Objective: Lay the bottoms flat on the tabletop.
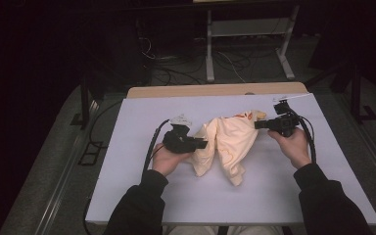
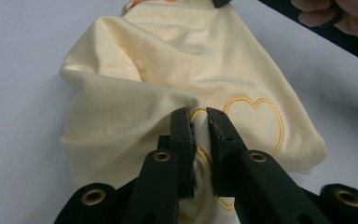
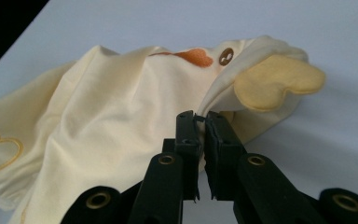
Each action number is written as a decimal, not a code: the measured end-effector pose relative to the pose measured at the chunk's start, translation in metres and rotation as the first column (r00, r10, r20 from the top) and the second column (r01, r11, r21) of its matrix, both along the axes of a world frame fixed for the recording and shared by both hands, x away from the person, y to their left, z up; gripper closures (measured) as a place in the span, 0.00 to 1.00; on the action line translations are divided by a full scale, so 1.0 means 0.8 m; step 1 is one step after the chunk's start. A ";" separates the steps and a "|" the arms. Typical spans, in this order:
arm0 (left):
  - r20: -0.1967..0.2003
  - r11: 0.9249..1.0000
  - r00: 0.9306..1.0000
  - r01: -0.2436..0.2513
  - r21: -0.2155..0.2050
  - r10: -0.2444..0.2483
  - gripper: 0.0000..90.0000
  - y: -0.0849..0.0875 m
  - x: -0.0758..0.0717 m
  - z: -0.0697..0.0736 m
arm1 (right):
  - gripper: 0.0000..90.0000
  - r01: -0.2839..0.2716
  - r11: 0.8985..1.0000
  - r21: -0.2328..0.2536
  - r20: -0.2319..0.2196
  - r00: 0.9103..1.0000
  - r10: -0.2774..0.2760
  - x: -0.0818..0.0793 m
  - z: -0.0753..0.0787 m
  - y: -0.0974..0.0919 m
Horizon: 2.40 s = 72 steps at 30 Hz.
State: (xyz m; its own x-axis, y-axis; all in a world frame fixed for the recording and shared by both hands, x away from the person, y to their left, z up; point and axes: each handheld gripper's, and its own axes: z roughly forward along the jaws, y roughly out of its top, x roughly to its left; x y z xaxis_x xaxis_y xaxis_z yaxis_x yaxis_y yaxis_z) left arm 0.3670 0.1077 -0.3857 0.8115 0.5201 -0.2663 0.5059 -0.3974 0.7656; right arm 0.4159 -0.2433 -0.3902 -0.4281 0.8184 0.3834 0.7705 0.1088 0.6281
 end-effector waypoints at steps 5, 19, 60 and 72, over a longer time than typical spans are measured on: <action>0.001 1.000 1.000 0.018 -0.002 -0.018 0.89 -0.007 -0.001 0.002 | 0.97 0.040 0.999 0.000 0.000 0.999 -0.040 -0.001 0.003 -0.017; -0.001 0.999 0.999 0.046 -0.016 -0.046 0.89 -0.021 -0.006 0.000 | 0.66 0.055 0.998 0.004 0.019 0.998 -0.055 -0.008 0.003 -0.024; -0.010 0.949 0.950 0.312 -0.048 -0.313 0.81 -0.080 -0.069 0.001 | 0.97 0.097 0.994 -0.055 -0.099 0.990 -0.103 -0.067 -0.015 -0.081; 0.075 0.995 0.996 0.055 -0.087 -0.049 0.40 -0.043 -0.048 0.019 | 0.97 0.107 0.988 -0.108 -0.069 0.991 -0.115 -0.105 -0.027 -0.087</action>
State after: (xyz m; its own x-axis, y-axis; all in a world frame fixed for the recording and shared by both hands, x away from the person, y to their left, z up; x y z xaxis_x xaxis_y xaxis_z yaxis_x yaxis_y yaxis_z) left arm 0.3286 0.0731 -0.3706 0.8557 0.4535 -0.2493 0.4282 -0.3502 0.8330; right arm 0.3321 -0.3126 -0.4114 -0.3058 0.8962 0.3214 0.8257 0.0815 0.5582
